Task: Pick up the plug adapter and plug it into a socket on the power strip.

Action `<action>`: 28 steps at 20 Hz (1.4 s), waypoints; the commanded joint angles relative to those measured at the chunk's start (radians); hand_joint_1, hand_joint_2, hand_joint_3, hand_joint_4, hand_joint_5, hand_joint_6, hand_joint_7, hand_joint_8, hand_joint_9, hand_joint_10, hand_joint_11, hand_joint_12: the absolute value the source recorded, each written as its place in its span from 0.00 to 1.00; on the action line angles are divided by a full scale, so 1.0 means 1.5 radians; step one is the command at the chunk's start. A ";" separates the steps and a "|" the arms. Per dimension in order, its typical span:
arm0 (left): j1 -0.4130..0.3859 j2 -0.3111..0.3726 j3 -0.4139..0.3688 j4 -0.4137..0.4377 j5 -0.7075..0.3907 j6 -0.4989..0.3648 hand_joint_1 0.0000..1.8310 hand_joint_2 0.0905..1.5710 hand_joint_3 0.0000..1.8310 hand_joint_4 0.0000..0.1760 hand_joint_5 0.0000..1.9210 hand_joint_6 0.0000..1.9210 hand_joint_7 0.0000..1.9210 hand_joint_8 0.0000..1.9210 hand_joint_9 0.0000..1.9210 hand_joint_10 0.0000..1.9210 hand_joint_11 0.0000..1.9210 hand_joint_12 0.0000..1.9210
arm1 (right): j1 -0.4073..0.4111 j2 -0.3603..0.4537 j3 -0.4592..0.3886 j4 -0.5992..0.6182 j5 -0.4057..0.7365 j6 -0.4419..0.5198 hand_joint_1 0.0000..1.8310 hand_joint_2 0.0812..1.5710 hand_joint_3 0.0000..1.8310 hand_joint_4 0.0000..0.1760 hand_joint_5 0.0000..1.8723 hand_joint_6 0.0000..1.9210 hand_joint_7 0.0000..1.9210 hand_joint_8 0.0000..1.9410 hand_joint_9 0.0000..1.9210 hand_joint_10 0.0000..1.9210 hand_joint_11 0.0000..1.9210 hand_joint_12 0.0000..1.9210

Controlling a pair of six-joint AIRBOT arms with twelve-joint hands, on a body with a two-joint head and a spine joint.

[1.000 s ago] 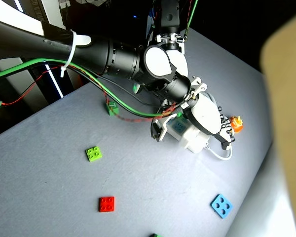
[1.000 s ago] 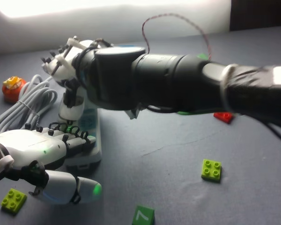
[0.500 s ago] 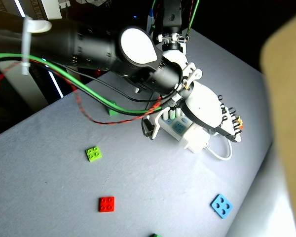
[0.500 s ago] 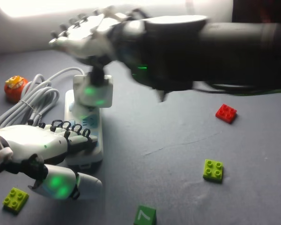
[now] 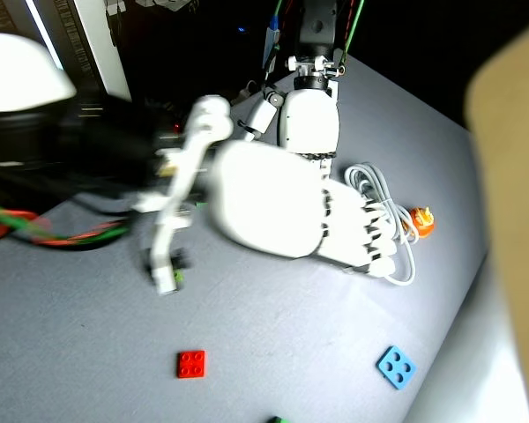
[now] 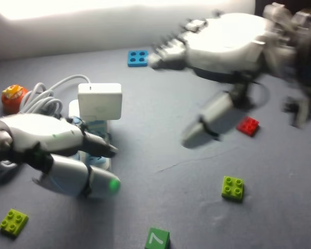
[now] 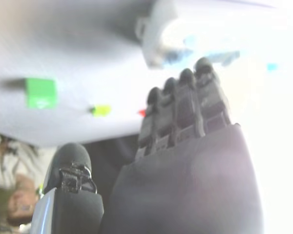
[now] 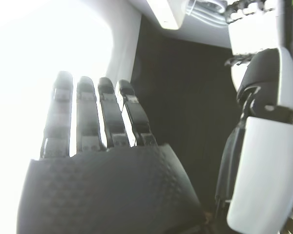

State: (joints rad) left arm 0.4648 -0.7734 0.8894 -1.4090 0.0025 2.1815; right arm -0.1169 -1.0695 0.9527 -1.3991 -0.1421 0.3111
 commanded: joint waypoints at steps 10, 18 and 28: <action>-0.128 0.026 0.038 -0.002 0.017 0.038 0.10 0.75 0.00 0.00 0.02 0.98 0.02 0.99 0.05 1.00 0.06 1.00 | 0.003 0.196 -0.114 -0.009 0.110 0.125 0.29 0.49 0.00 0.00 0.01 0.88 0.03 0.99 0.06 1.00 0.04 1.00; -0.218 0.028 0.035 -0.003 -0.032 0.084 0.17 0.77 0.00 0.17 0.80 1.00 0.85 1.00 0.86 1.00 0.83 1.00 | -0.059 0.160 -0.220 -0.302 -0.187 0.347 0.17 0.57 0.01 0.00 0.57 1.00 0.59 1.00 0.55 1.00 0.55 1.00; -0.264 0.025 0.005 -0.003 -0.112 0.110 0.72 0.84 0.00 0.98 0.81 1.00 0.86 1.00 0.89 1.00 0.89 1.00 | -0.161 0.142 -0.219 -0.483 -0.230 0.501 0.54 0.89 0.00 0.00 0.77 1.00 0.83 1.00 0.86 1.00 0.87 1.00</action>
State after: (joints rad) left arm 0.0826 -0.7403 0.8974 -1.4216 -0.1390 2.3444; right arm -0.3676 -0.8577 0.6231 -2.0838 -0.4271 1.0569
